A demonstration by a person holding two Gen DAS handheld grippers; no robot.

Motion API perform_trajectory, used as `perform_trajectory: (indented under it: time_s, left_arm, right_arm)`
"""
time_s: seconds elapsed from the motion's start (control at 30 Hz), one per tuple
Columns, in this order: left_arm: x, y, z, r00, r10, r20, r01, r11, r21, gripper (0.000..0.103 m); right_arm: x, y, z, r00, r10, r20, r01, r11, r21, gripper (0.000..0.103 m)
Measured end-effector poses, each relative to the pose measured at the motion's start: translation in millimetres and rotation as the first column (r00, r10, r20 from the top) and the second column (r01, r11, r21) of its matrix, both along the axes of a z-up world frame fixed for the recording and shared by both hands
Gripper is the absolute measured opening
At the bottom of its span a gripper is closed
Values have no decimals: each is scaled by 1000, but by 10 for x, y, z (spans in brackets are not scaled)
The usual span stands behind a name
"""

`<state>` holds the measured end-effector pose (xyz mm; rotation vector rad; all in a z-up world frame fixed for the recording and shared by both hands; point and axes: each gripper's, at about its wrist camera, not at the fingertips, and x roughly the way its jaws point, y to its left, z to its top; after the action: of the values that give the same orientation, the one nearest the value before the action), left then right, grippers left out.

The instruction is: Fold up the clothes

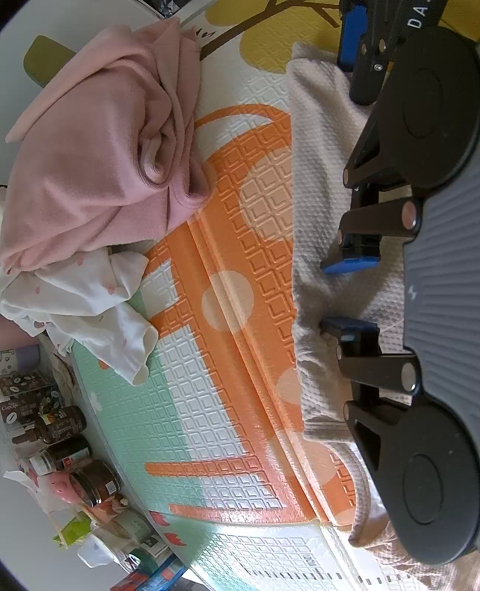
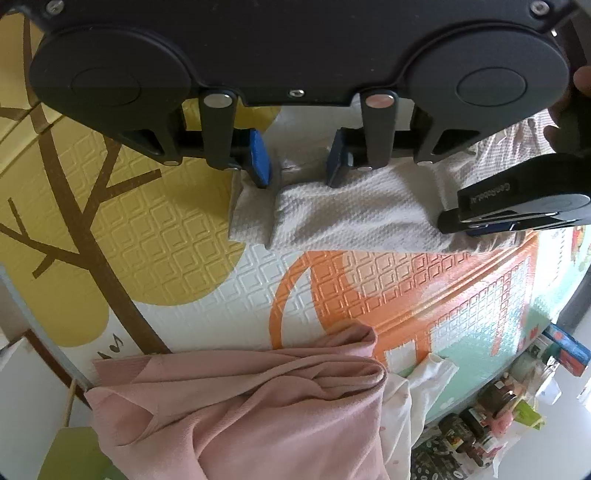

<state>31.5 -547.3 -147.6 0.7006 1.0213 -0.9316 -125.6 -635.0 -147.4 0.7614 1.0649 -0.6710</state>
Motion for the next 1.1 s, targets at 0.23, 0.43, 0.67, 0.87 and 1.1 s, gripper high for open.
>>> perform_trajectory:
  time_s: [0.23, 0.43, 0.67, 0.87, 1.1]
  left_arm:
    - [-1, -4, -6, 1000, -4, 6, 4, 1000, 2, 29]
    - [23, 10, -6, 1000, 2, -8, -2, 1000, -2, 29]
    - [25, 9, -2, 1000, 1, -11, -1, 1000, 0, 29]
    - [38, 12, -2, 1000, 0, -15, 0, 1000, 0, 31]
    - [55, 13, 14, 1000, -5, -21, 4, 1000, -7, 31]
  right_arm:
    - [-75, -6, 23, 1000, 7, -4, -7, 1000, -13, 7]
    - [-128, 50, 64, 999, 32, -5, -32, 999, 5, 6]
    - [-194, 283, 109, 996, 85, -25, -86, 996, -17, 5]
    - [-181, 422, 77, 991, 123, -61, -126, 990, -64, 5]
    - [-271, 327, 155, 997, 83, 0, -83, 997, -8, 10]
